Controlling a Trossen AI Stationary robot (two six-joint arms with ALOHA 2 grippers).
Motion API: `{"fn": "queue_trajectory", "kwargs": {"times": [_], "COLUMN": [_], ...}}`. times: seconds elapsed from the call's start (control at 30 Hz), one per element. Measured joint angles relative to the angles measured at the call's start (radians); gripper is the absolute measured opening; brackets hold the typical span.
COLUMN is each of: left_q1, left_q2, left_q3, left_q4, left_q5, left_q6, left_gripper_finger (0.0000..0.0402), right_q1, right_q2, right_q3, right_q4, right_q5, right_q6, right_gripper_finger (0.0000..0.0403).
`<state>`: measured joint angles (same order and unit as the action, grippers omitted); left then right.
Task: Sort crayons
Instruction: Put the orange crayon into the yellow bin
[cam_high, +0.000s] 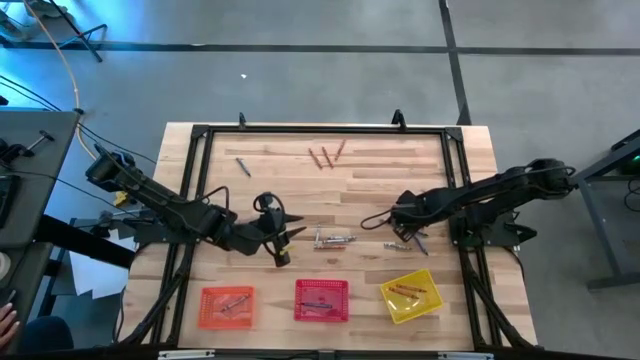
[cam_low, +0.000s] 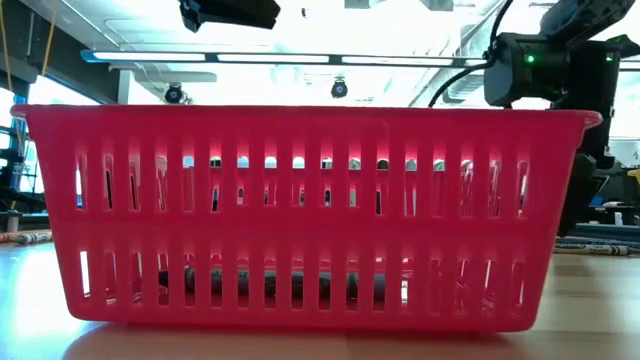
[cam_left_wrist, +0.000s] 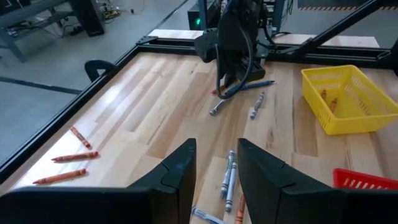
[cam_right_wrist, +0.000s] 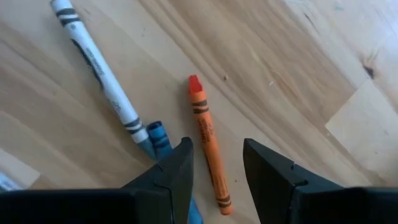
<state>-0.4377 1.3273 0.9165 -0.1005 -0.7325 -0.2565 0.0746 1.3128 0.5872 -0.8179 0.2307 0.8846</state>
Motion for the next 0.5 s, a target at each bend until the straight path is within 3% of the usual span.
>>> {"fn": "queue_trajectory", "kwargs": {"times": [0.5], "left_q1": [-0.001], "left_q2": [0.0], "left_q3": [0.0], "left_q4": [0.001], "left_q5": [0.001], "left_q6": [-0.002], "left_gripper_finger": [0.0102], "right_q1": [0.0], "right_q2": [-0.003], "right_q3": [-0.077], "right_q4": [0.143], "right_q5": [0.016], "right_q6": [0.009], "right_gripper_finger": [0.0123]}}
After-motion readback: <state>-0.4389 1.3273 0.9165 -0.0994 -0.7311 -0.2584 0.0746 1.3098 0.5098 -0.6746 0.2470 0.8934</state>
